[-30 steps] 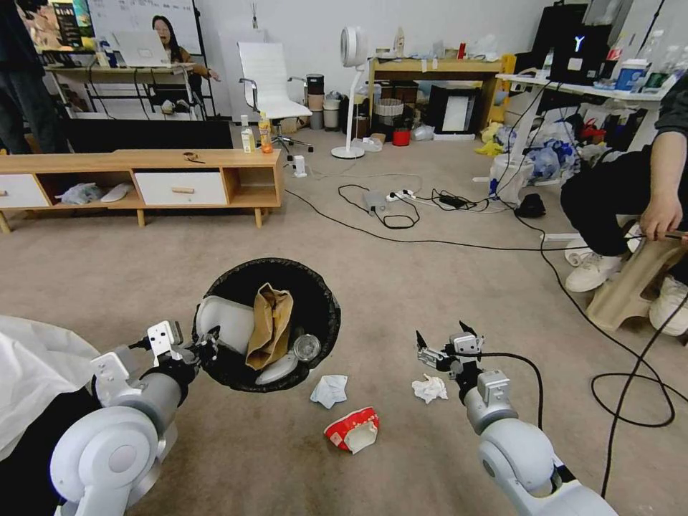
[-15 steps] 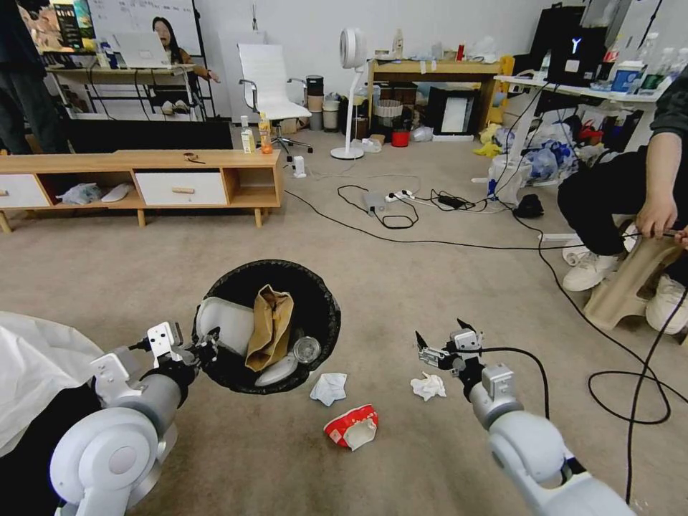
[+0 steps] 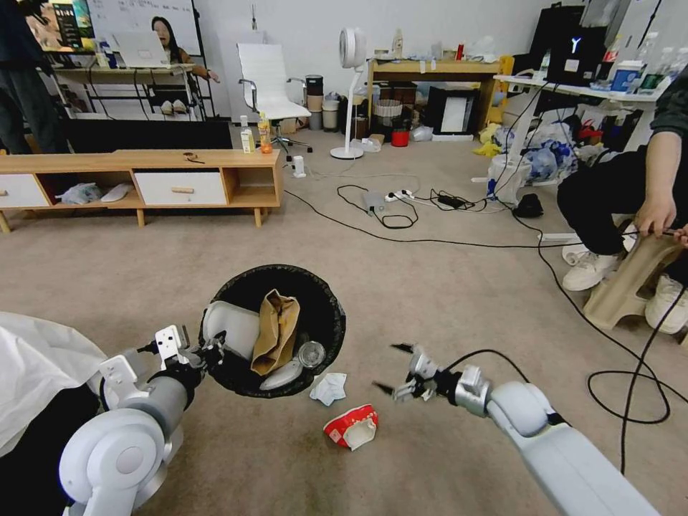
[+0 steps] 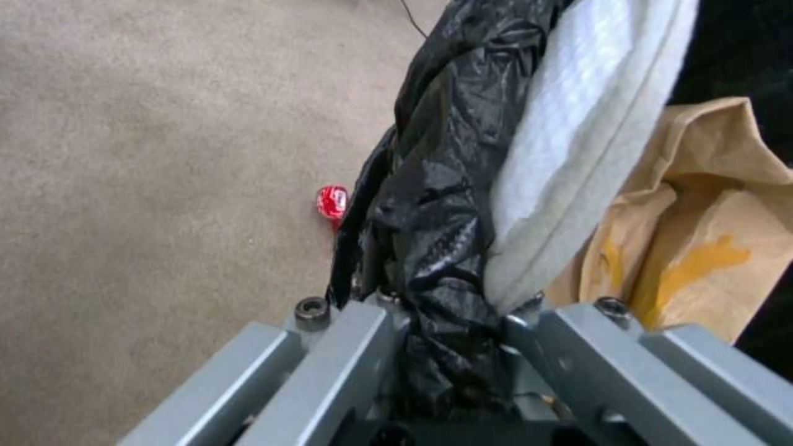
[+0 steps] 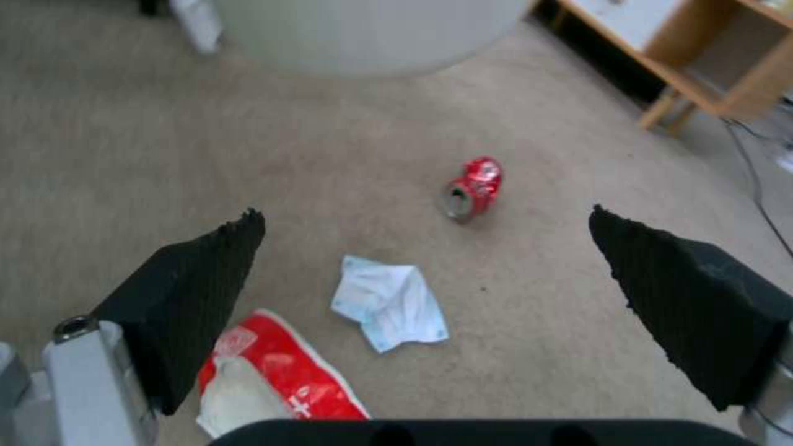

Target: Pick up the trash bin and place the garbage on the floor into it.

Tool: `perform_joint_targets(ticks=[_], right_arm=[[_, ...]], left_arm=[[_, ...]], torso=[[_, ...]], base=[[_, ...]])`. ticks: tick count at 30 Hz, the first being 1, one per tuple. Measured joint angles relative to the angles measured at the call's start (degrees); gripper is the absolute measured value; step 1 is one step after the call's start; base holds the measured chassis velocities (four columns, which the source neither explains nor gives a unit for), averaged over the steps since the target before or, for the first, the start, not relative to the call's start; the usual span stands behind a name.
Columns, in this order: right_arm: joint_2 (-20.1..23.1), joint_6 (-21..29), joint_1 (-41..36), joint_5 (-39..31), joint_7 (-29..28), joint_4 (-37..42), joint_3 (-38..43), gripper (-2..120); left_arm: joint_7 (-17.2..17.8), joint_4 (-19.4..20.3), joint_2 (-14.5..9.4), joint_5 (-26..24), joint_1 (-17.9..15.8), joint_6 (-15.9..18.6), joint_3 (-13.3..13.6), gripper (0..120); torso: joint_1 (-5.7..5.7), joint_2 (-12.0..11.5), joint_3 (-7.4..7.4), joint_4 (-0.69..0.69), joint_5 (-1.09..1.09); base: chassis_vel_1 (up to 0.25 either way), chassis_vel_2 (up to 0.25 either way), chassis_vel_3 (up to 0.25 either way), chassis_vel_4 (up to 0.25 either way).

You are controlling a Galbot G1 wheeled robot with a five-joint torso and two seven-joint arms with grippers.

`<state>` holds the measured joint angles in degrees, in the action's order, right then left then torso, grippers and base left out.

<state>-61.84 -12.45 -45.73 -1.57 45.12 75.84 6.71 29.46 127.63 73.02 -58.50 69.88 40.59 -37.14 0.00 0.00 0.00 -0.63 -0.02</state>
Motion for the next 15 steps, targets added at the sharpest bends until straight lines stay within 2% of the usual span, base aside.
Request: perform_joint_targets(ticks=[8, 10, 15], right_arm=[[-4.2, -4.0, 2.6, 6.9, 0.4, -7.1, -2.5, 100], [-7.9, -7.7, 5.4, 16.7, 0.4, -12.8, -2.5, 100], [-10.9, -10.1, 8.2, 21.1, 0.8, -18.7, -2.7, 100]], left_arm=[[0.0, -0.2, 0.2, 0.2, 0.1, 0.0, 0.0, 4], [-0.1, -0.1, 0.4, 0.3, 0.4, 0.0, 0.0, 4], [-0.1, 0.2, 0.4, 0.4, 0.7, 0.0, 0.0, 4]], torso=[[0.00, 0.0, 0.00, -0.01, 0.01], [0.00, 0.0, 0.00, -0.01, 0.00], [0.00, 0.0, 0.00, 0.02, 0.00]], base=[[0.000, 0.000, 0.000, 0.000], [0.000, 0.000, 0.000, 0.000], [0.000, 0.000, 0.000, 0.000]])
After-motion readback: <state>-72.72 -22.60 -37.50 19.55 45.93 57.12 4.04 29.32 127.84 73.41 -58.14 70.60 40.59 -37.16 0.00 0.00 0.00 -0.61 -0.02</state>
